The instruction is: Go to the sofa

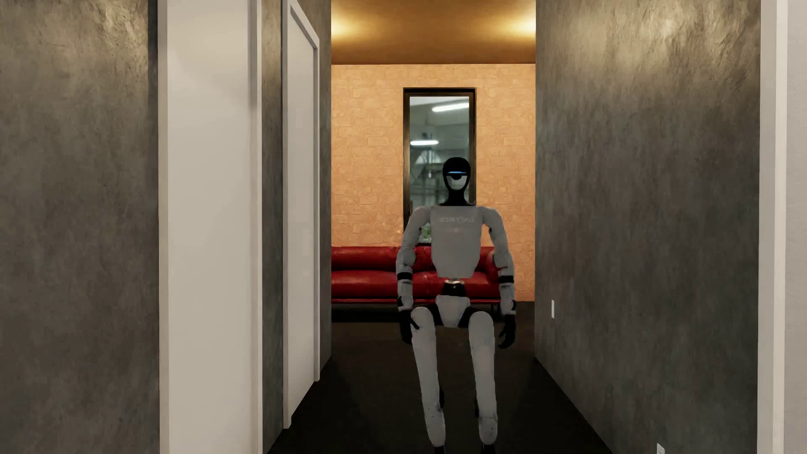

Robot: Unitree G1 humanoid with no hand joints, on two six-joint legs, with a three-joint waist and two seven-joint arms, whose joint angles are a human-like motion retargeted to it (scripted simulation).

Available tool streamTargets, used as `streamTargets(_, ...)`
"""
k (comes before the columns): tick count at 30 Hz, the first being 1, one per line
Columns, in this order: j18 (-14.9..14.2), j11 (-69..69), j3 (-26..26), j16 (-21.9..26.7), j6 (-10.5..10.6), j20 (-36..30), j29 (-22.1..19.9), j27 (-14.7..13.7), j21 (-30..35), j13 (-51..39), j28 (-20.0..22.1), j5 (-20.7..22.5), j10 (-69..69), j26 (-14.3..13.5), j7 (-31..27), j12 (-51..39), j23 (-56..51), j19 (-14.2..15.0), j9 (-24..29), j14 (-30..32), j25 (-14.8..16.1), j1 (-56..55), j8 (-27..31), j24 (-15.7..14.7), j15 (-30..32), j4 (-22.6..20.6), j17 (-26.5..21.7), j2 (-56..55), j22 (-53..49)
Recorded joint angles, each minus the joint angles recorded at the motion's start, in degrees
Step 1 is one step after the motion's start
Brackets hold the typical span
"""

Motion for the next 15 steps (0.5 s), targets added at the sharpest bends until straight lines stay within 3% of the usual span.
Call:
streamTargets(2,0.00,0.46,4.07,-0.15,-0.65,-0.12,0.00,0.00,-5.51,-1.29,0.00,-0.80,-18.78,0.00,0.00,4.01,-9.13,0.00,-0.95,4.46,0.00,-4.35,0.00,0.00,-5.61,0.56,-1.14,4.72,1.10)
streamTargets(4,0.00,2.36,6.27,-0.97,0.22,0.44,0.00,0.00,-10.56,-2.64,0.00,-1.95,-32.93,0.00,0.00,7.85,-15.38,0.00,-2.47,6.72,0.00,-7.42,0.00,0.00,-10.59,2.89,-1.68,7.56,0.59)
streamTargets(6,0.00,4.40,8.20,-1.44,0.60,-0.69,0.00,0.00,-12.63,-3.60,0.00,-5.60,-34.40,0.00,0.00,11.16,-17.80,0.00,-3.14,5.70,0.00,-8.06,0.00,0.00,-14.31,5.61,-1.88,11.73,-0.69)
streamTargets(8,0.00,6.95,10.39,-1.39,0.86,-3.70,0.00,0.00,-13.77,-2.23,0.00,-10.44,-28.78,0.00,0.00,12.36,-17.31,0.00,-3.61,11.57,0.00,-8.98,0.00,0.00,-14.43,5.94,-1.43,15.41,-0.93)
streamTargets(10,0.00,11.69,10.34,-1.93,0.02,-5.29,0.00,0.00,-15.12,-0.39,0.00,-15.16,-18.62,0.00,0.00,10.50,-11.83,0.00,-4.29,19.14,0.00,-11.21,0.00,0.00,-10.14,5.26,0.85,15.24,1.88)
streamTargets(12,0.00,17.90,9.45,-1.43,-0.17,-4.38,0.00,0.00,-10.06,-1.95,0.00,-16.74,-14.04,0.00,0.00,6.39,-0.49,0.00,-2.90,14.46,0.00,-10.08,0.00,0.00,-0.78,4.12,2.06,12.47,3.21)
streamTargets(15,0.00,17.61,6.86,0.79,-0.19,-1.54,0.00,0.00,-3.10,-1.69,0.00,-17.71,-15.38,0.00,0.00,2.19,8.70,0.00,-1.05,8.67,0.00,-3.79,0.00,0.00,14.35,4.22,1.27,6.01,-3.84)
